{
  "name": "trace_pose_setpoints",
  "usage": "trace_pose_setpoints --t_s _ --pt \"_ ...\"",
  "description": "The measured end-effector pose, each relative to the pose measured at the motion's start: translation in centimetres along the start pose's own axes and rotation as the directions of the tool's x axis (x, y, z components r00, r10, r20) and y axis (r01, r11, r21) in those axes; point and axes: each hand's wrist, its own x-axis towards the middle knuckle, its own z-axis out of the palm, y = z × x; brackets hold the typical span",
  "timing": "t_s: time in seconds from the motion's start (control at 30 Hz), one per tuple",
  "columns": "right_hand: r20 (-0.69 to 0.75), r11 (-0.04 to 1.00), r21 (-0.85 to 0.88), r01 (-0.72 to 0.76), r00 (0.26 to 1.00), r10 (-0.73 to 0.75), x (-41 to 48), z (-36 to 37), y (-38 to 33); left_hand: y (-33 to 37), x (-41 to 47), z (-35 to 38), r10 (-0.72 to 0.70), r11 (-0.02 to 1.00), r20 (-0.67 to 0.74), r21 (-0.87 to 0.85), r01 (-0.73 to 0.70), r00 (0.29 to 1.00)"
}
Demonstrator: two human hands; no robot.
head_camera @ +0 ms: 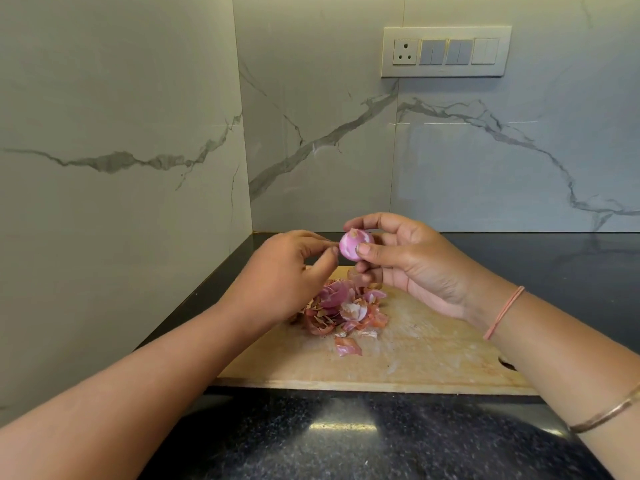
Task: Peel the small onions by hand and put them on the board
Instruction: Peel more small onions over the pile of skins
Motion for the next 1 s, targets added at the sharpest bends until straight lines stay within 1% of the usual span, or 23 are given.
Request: trace_pose_setpoints --t_s 0.13,0.27,0.37,0.43,0.6,0.7,1.0 --pt "0.009 0.999 -0.039 0.005 1.000 -0.005 -0.13 0.25 0.27 0.12 0.10 -0.35 0.001 0.999 -0.025 -0.046 -0.002 1.000" --pt "0.006 0.998 -0.056 0.018 1.000 -0.018 -0.20 0.35 0.32 0.28 -0.24 -0.47 -0.029 0.993 -0.002 -0.111 0.028 1.000" --pt "0.002 0.998 -0.051 0.021 1.000 -0.021 -0.26 0.37 0.22 0.38 -0.30 -0.53 -0.027 0.991 -0.001 -0.129 0.027 1.000" --pt "-0.002 0.996 -0.079 0.029 1.000 -0.029 -0.28 0.39 0.23 0.49 -0.29 -0.52 -0.033 0.992 -0.010 -0.122 0.032 0.999" --pt "-0.041 0.977 -0.211 0.042 0.998 -0.052 -0.28 0.54 0.49 0.47 -0.21 -0.40 -0.036 0.997 -0.024 -0.066 0.034 0.999" --pt "-0.036 0.979 -0.203 0.032 0.999 -0.041 -0.26 0.81 0.53 0.41 -0.16 -0.17 -0.038 0.998 -0.019 -0.057 0.036 0.999" --pt "-0.034 0.984 -0.178 0.010 0.999 -0.017 -0.28 0.73 0.54 0.30 -0.15 -0.04 0.042 0.999 -0.028 0.033 -0.041 0.999"
